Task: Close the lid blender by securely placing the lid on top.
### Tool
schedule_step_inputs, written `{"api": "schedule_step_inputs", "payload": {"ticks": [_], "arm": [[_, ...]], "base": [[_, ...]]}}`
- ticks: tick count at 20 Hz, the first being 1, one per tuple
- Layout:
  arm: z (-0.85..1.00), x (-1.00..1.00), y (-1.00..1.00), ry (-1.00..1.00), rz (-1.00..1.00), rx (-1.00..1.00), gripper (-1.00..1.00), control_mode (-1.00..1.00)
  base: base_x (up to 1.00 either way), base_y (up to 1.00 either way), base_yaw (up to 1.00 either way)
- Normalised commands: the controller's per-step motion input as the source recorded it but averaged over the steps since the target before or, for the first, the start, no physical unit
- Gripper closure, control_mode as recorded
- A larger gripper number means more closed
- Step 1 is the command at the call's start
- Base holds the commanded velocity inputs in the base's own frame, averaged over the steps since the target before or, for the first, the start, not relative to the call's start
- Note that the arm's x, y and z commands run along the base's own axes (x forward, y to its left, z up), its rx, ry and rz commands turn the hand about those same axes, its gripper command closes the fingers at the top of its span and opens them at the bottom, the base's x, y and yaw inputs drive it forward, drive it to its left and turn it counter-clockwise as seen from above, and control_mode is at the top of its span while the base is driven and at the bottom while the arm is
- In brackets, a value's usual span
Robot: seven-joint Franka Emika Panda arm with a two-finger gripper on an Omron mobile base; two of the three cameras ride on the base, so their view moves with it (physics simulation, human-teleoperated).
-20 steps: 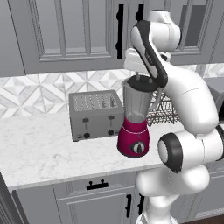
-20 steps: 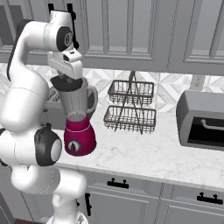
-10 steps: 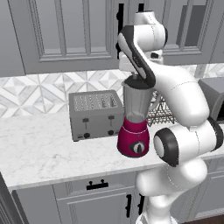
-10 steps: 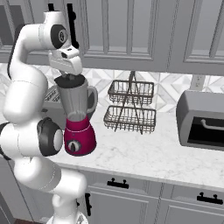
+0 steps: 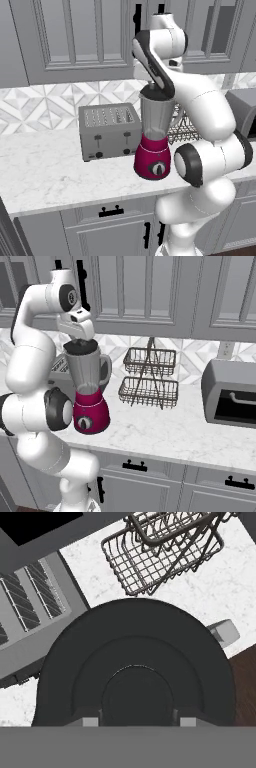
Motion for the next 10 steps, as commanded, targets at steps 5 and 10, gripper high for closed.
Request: {"api": "schedule_step_inputs", "payload": {"ticks": [5,10], "arm": [[-0.17,0.02,0.10,-0.17,-0.03,0.00,1.00,-1.00],[-0.35,0.06,0.00,-0.09,-0.05,0.00,1.00,-1.00]], "base": [[0.00,0.00,0.00],[0.00,0.00,0.00]]}}
